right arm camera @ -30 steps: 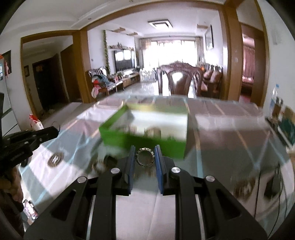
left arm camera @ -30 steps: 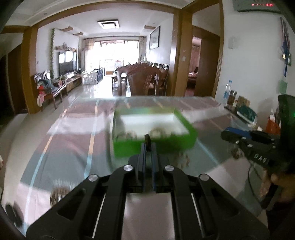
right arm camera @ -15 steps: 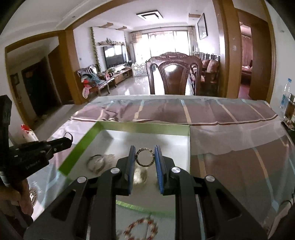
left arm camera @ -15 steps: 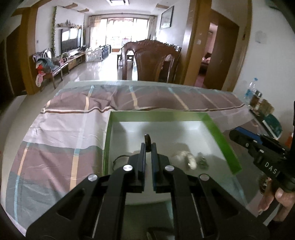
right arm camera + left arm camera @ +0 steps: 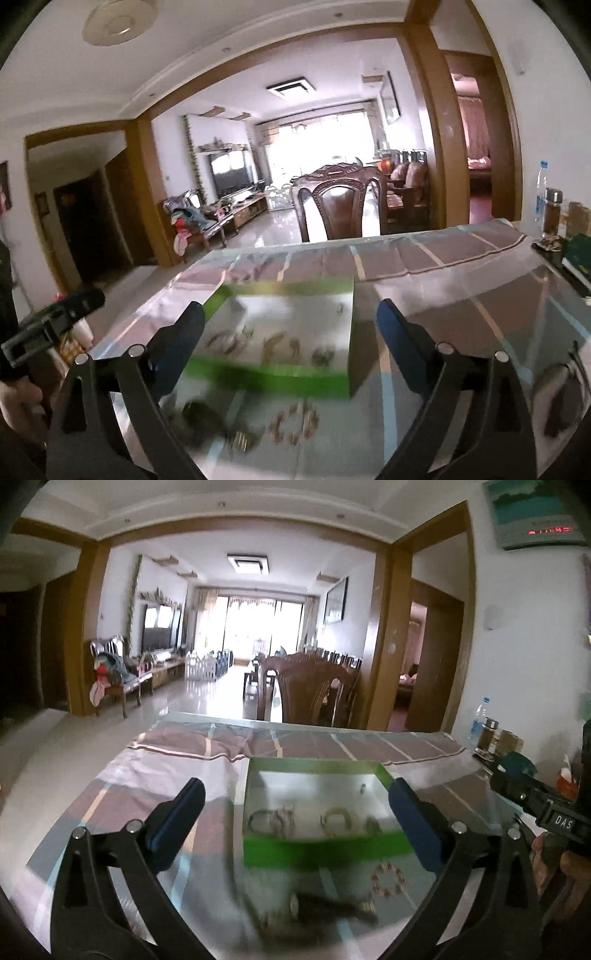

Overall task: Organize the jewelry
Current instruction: 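Withdraw both tools from the box back above the table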

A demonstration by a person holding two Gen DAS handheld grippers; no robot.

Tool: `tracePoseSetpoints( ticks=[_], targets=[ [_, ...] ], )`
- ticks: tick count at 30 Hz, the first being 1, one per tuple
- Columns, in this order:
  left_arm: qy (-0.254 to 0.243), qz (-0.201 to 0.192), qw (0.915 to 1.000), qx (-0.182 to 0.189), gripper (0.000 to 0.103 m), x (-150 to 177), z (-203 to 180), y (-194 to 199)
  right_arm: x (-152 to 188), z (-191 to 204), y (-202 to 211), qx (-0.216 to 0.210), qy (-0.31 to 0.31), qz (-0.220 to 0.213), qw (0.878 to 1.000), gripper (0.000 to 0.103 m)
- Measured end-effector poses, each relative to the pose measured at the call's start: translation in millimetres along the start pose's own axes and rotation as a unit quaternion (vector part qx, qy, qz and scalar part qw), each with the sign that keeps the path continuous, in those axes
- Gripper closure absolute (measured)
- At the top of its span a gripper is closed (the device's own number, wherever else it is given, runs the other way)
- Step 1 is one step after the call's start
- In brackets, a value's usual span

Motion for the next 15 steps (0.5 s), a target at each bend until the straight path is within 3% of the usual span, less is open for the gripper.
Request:
tracePoseSetpoints(
  ticks=[7, 15],
  targets=[
    [-0.011, 0.038, 0.9987, -0.033, 0.004, 68.4, -21.3, 59.8, 68.5, 17.5, 57.7, 0.012, 0.009, 0.033, 0.999, 0.011],
    [-0.003, 0.102, 0.9938, -0.045, 0.004, 122.0, -21.3, 69.7, 112.6, 23.9, 66.4, 0.022, 0.014, 0.076, 0.997, 0.011]
  ],
)
Point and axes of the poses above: each gripper's, at about its wrist camera, not at the fingertips, and y roughly against the way its jaws point, z to its left, x to its underside, the point moved 5 cm from there along -y, roughly the way its jaws point, and after that the axes turned 4 degrees about x, right-handed, at the moved point
